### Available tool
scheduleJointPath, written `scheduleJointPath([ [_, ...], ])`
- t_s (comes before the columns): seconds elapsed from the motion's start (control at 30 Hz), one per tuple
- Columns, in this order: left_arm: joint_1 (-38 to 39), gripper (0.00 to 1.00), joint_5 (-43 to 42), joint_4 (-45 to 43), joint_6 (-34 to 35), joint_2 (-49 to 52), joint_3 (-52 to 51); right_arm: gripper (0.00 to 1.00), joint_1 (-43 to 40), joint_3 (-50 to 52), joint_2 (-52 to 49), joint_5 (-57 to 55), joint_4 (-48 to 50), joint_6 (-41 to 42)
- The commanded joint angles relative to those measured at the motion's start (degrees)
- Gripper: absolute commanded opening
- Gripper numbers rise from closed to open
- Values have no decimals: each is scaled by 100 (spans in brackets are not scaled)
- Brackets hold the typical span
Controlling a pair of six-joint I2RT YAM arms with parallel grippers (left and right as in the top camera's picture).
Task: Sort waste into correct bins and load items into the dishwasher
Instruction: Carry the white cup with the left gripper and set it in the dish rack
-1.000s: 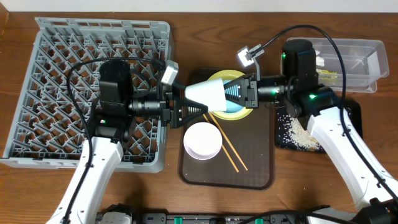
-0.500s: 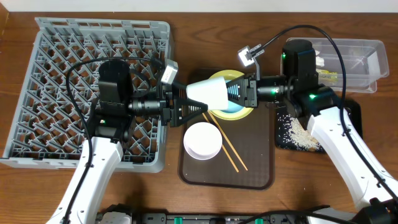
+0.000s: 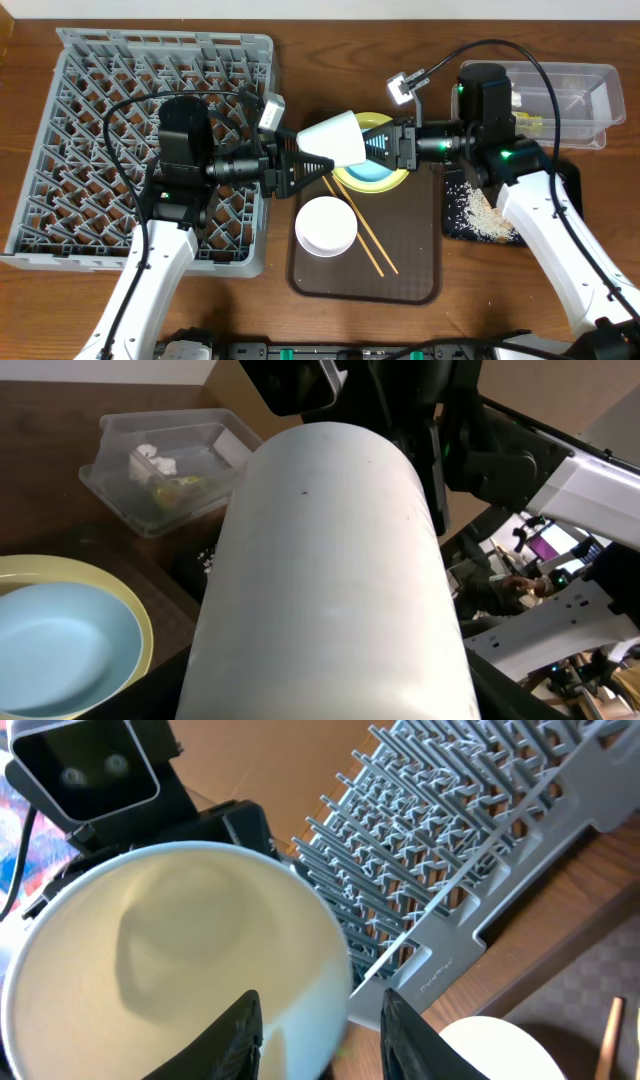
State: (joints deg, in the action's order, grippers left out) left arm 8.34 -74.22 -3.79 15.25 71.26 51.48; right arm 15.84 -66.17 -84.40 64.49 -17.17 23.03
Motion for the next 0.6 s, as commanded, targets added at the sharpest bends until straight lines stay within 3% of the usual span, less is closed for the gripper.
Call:
scheduleJointPath([
  [0.0,-28,62,127,-37,-13,-20,125,37,-138,-13,-37,24,-70,-35],
  [0.23,-70,61,323,-9,-15,-20,125,39,-367,-13,-35,-389,-404,-39],
  [0.57,-737,57,1947,855,-214,-26,127,40,-763,-15,-35,-1556,-1480,-520],
])
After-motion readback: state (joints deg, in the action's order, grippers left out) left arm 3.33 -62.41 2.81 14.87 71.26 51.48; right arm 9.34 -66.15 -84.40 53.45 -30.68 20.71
